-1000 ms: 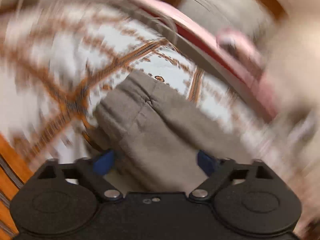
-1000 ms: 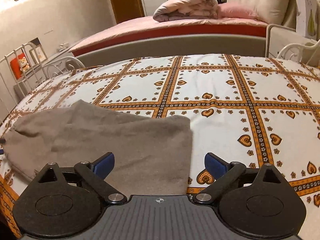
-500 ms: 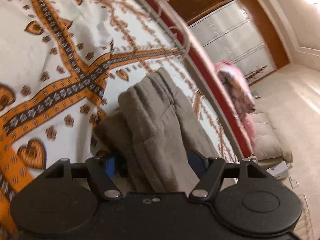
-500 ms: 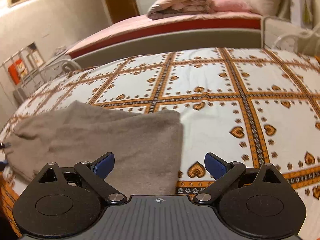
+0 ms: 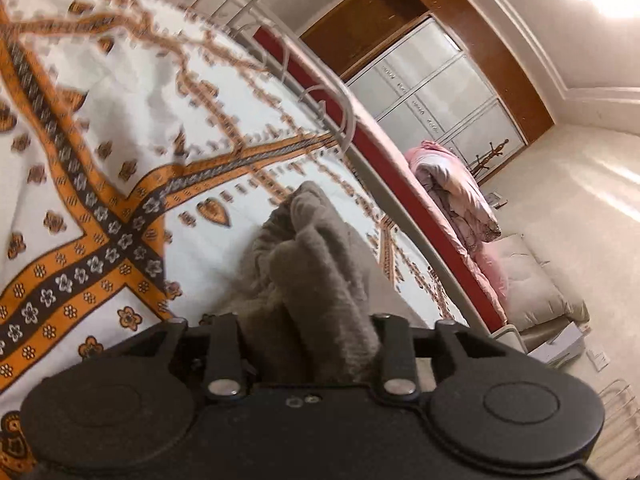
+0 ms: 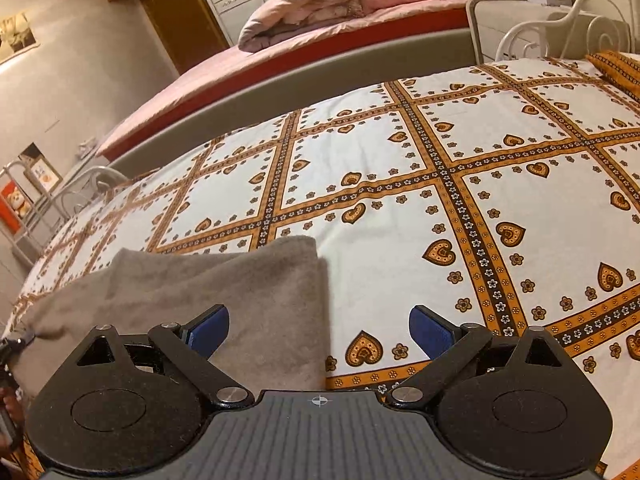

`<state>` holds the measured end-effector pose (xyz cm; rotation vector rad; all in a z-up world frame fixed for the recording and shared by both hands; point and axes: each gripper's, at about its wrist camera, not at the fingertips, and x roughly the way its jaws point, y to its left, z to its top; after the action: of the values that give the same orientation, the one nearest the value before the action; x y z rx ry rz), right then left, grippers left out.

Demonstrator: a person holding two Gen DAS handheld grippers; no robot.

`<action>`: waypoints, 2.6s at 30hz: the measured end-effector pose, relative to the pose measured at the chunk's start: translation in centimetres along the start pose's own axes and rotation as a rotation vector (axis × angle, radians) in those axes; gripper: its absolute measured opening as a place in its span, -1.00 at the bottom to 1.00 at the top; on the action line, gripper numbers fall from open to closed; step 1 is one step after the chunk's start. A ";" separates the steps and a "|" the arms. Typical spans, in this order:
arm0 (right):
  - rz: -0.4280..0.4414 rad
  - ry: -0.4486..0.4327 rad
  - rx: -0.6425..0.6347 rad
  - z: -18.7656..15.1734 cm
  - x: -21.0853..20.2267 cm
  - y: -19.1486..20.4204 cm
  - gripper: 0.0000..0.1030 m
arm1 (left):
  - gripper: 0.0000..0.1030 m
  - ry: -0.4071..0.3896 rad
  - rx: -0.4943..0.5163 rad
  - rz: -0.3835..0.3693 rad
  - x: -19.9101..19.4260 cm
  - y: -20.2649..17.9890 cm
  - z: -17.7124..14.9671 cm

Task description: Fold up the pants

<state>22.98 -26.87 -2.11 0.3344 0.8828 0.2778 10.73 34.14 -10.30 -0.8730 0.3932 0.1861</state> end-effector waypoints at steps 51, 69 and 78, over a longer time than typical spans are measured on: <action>-0.053 0.011 0.227 -0.5 -5.3 -9.8 0.87 | 0.57 0.330 0.824 -0.391 7.6 -36.4 -23.0; 0.364 0.110 0.273 -0.7 -1.2 -2.4 0.39 | 0.54 0.278 0.582 -0.050 3.5 -24.2 -10.0; 0.392 0.198 0.235 -1.7 1.0 1.2 0.18 | 0.54 0.315 0.571 0.013 0.9 -20.4 -8.2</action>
<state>22.13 -25.09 -3.35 0.7107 1.0448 0.5784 15.94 14.89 -0.96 -0.3325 0.7047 -0.0565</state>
